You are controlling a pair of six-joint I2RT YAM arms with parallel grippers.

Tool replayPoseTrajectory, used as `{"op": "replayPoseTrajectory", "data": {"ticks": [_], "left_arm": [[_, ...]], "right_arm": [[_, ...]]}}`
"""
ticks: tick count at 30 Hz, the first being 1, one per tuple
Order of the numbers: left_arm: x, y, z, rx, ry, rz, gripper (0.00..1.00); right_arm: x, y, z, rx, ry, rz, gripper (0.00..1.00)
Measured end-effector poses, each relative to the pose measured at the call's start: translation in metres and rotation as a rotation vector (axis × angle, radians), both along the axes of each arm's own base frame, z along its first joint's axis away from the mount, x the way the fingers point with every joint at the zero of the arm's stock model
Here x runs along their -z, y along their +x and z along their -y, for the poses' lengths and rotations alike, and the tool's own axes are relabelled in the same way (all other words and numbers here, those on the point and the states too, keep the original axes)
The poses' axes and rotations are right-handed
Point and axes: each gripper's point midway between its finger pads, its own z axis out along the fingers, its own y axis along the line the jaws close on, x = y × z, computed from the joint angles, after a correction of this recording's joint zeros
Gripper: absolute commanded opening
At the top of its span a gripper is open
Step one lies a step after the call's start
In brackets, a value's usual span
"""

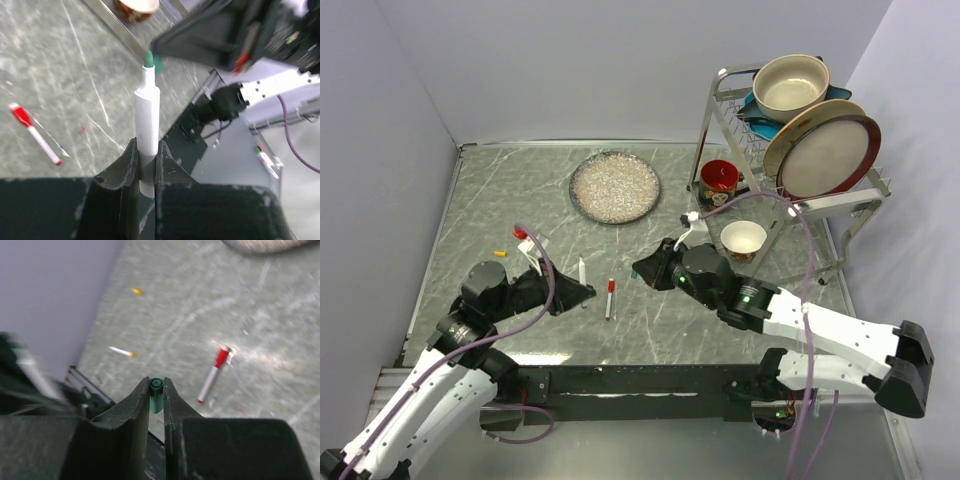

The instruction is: Insert the pens into the pen caps

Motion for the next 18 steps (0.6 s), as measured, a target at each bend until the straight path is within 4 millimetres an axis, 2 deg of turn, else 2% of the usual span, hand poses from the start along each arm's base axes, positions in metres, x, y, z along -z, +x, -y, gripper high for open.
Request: {"op": "replayPoseTrajectory", "data": {"ticks": [3,9,13,18], "left_arm": [[0.009,-0.006,0.004,0.037,-0.015,-0.031,0.01],[0.0,-0.015,0.012,0.116,-0.051,-0.021,0.01],[-0.002,-0.02,0.014,0.154,-0.059,-0.02,0.01],[-0.01,-0.027,0.016,0.193,-0.081,0.012,0.01]], "right_arm": [[-0.025,-0.003,-0.004,-0.042,0.042,0.051,0.0],[-0.064,-0.008,-0.019,-0.133,0.069,0.126,0.0],[-0.084,-0.011,-0.026,-0.177,0.093,0.168,0.0],[-0.099,-0.013,-0.035,-0.222,0.119,0.196,0.0]]}}
